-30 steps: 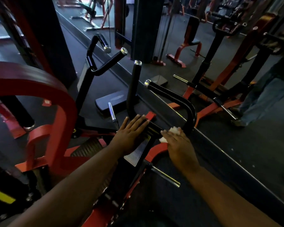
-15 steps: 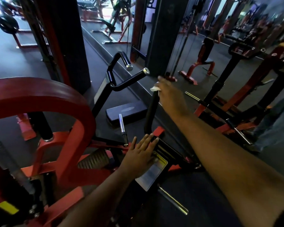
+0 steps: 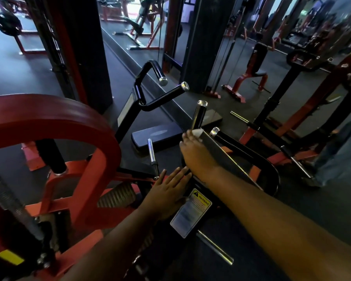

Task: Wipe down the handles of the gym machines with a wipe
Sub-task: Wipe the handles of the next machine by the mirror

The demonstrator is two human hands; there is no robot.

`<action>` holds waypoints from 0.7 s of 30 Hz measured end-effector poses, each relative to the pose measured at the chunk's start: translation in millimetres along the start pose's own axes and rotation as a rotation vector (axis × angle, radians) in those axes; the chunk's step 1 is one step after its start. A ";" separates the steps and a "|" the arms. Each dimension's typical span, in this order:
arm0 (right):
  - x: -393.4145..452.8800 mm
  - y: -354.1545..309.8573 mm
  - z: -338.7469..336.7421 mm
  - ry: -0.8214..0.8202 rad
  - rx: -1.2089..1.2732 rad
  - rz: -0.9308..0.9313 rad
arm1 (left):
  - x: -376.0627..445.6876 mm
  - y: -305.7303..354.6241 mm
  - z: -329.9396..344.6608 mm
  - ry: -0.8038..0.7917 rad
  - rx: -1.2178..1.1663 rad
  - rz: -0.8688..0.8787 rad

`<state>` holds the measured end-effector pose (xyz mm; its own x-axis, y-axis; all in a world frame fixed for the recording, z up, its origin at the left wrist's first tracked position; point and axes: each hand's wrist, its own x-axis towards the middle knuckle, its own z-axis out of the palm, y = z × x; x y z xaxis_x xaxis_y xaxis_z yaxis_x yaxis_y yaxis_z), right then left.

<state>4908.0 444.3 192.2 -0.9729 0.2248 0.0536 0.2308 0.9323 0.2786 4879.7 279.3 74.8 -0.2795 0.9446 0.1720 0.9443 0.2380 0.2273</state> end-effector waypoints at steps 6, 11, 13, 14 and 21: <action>-10.1 24.1 -29.9 0.144 0.288 -0.167 | 8.4 19.6 1.5 0.022 -0.003 0.051; 58.1 60.8 -62.6 0.179 0.101 0.045 | 9.7 25.5 8.1 0.084 -0.034 0.002; 61.4 52.5 -58.4 0.095 0.011 0.049 | 8.7 26.2 9.3 0.096 -0.028 0.000; 56.7 45.6 -51.9 0.050 -0.018 0.037 | 8.2 27.2 9.4 0.103 -0.025 -0.003; -12.8 10.9 -12.2 -0.159 0.062 -0.319 | 2.5 31.6 15.1 0.054 -0.051 0.012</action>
<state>4922.8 448.1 206.2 -0.9831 -0.0437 -0.1779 -0.0793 0.9769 0.1984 4911.4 292.6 67.9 -0.2785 0.9334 0.2263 0.9380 0.2137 0.2730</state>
